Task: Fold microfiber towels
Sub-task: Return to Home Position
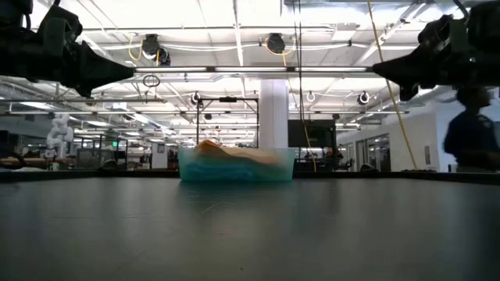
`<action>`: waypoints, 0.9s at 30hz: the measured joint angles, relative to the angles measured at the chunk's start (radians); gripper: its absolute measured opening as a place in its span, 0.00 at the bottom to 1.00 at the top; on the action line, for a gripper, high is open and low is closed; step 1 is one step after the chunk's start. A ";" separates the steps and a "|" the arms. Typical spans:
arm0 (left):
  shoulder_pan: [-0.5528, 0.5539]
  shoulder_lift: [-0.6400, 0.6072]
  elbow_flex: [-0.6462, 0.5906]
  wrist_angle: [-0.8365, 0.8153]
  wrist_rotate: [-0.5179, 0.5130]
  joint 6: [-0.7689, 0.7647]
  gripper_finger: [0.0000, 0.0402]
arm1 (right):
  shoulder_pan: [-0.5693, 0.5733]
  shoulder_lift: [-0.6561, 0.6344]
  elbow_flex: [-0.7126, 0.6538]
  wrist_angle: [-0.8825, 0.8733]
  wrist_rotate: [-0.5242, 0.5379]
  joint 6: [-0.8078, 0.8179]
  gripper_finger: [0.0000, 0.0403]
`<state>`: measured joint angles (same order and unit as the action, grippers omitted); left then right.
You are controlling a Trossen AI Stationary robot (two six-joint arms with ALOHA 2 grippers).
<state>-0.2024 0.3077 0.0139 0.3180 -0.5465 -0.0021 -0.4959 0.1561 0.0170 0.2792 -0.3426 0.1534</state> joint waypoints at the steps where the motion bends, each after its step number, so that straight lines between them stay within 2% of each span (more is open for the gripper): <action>1: 0.000 0.000 0.000 0.000 0.000 0.000 0.06 | 0.000 0.002 0.000 -0.012 0.002 -0.019 0.00; 8: 0.000 0.000 0.000 0.000 -0.001 -0.003 0.06 | 0.001 0.040 0.000 -0.123 0.002 -0.087 0.00; 15: 0.000 0.000 0.000 0.000 -0.003 -0.003 0.06 | 0.001 0.057 0.000 -0.127 0.001 0.049 0.00; 27: 0.000 0.000 0.000 0.000 -0.003 -0.006 0.06 | 0.027 0.029 0.000 -0.129 0.004 0.044 0.00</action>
<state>-0.2024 0.3077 0.0139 0.3183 -0.5495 -0.0086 -0.4685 0.1851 0.0170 0.1501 -0.3385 0.1970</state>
